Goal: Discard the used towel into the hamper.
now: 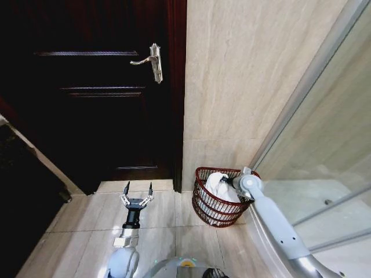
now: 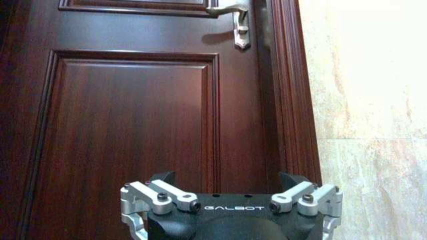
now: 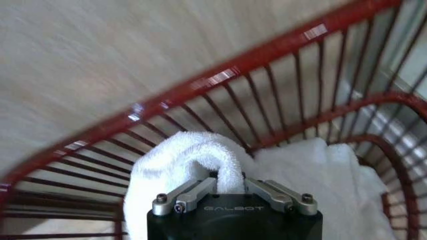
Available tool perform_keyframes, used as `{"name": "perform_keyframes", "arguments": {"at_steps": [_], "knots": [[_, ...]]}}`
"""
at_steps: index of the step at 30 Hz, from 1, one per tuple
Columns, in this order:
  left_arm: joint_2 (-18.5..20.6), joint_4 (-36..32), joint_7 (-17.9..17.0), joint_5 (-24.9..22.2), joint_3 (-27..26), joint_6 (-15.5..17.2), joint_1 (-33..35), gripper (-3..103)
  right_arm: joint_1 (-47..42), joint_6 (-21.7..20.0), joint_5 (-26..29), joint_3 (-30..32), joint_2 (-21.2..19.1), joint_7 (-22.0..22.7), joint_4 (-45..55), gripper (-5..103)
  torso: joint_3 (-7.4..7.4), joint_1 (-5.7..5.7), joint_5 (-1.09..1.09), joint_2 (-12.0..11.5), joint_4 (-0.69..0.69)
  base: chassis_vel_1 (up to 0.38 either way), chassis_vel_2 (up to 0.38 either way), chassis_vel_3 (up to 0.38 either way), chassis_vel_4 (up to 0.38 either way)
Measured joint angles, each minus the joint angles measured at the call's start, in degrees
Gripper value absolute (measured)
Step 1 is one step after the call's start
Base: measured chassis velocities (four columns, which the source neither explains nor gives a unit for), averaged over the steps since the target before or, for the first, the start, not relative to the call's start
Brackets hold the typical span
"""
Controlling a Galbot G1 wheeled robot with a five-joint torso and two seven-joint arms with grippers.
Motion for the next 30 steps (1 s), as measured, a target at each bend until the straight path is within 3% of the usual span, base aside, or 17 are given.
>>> {"name": "perform_keyframes", "arguments": {"at_steps": [9,14,15,17,18,20,28,30], "knots": [[0.00,0.14,0.15,-0.10,0.03,-0.51,0.35,100,-4.12,0.01,0.82,3.09,-1.09,1.46,2.43,2,0.01,0.00,-0.01,0.02,-0.02,0.000,0.000,0.000,0.000],[0.05,-0.14,0.39,-0.13,0.20,-0.60,0.33,100,-6.13,0.01,2.63,4.49,-1.60,4.76,7.28,18,0.01,0.01,-0.01,0.02,-0.02,0.000,0.000,0.000,0.000],[0.10,-0.26,0.45,-0.18,0.22,-0.61,0.33,100,-6.80,0.01,2.83,4.82,-1.89,5.25,9.12,28,0.01,0.01,0.01,0.02,-0.01,0.000,0.000,0.000,0.000],[0.19,-0.29,0.58,-0.34,0.24,-0.61,0.34,100,-7.79,0.01,2.88,5.42,-2.47,5.28,11.44,28,0.01,0.01,0.01,0.03,0.00,0.000,0.000,0.000,0.000],[0.32,-0.28,0.86,-0.70,0.27,-0.61,0.37,100,-8.98,0.01,2.91,6.36,-3.16,5.30,14.09,39,0.02,0.01,-0.01,0.03,-0.02,0.000,0.000,0.000,0.000],[0.47,-0.26,0.99,-0.98,0.30,-0.61,0.38,100,-10.03,0.01,2.74,7.17,-3.70,5.30,16.16,39,0.01,0.01,-0.01,0.03,-0.01,0.000,0.000,0.000,0.000],[1.04,-0.74,1.86,-1.72,0.13,-0.34,0.95,100,-15.26,0.01,-2.03,13.68,-5.81,3.06,23.06,77,0.02,0.01,0.01,0.03,-0.01,0.000,0.000,0.000,0.000],[0.92,-1.17,1.90,-1.98,0.05,0.08,0.95,100,-15.99,0.03,-2.63,14.85,-5.80,2.91,24.46,77,0.02,0.01,0.01,0.03,0.00,0.000,0.000,0.000,0.000]]}}
